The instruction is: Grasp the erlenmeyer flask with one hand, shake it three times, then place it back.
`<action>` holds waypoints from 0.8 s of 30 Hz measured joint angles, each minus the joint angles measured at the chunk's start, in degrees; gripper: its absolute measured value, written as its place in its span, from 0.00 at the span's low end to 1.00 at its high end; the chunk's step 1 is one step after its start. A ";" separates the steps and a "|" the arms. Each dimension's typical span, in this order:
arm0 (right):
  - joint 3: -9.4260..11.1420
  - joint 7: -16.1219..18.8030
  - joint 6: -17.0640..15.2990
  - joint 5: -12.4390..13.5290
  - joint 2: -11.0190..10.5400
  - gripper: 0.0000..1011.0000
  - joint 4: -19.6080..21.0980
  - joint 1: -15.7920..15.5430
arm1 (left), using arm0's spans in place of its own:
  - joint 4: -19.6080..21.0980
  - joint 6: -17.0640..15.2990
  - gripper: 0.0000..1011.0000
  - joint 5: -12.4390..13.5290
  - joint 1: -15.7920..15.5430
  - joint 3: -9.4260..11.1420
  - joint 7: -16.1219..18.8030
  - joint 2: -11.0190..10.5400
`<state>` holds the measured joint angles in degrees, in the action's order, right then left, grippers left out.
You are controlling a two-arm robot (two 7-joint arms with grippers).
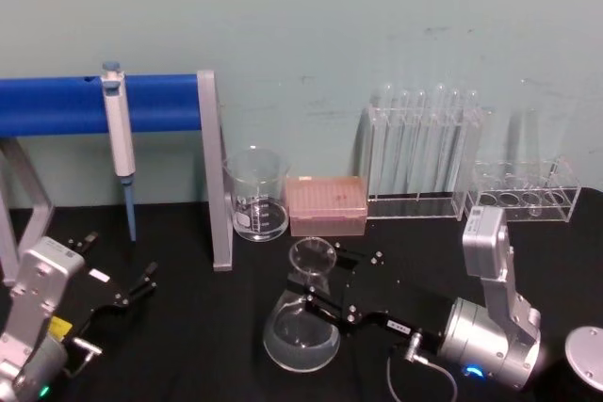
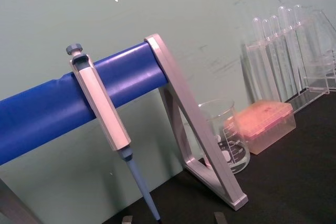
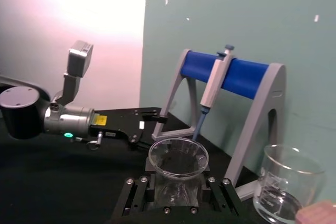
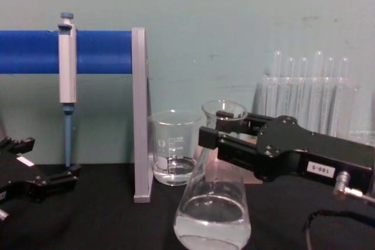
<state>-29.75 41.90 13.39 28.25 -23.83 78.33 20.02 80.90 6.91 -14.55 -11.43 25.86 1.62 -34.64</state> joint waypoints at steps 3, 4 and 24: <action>0.43 -1.55 0.10 -0.19 -0.04 0.45 0.74 -0.70 | 0.00 0.00 0.99 0.00 0.00 0.00 0.00 0.00; 0.72 -2.54 0.16 -0.47 -0.03 0.45 1.09 -1.08 | 0.00 0.00 0.99 0.00 0.00 0.00 0.00 0.00; 7.65 -20.08 -1.29 -8.37 2.26 0.45 5.35 -6.97 | 0.00 0.00 0.99 0.00 0.00 0.00 0.00 0.00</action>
<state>-22.10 21.83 12.10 19.88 -21.58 83.68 13.05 80.90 6.91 -14.55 -11.43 25.86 1.62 -34.65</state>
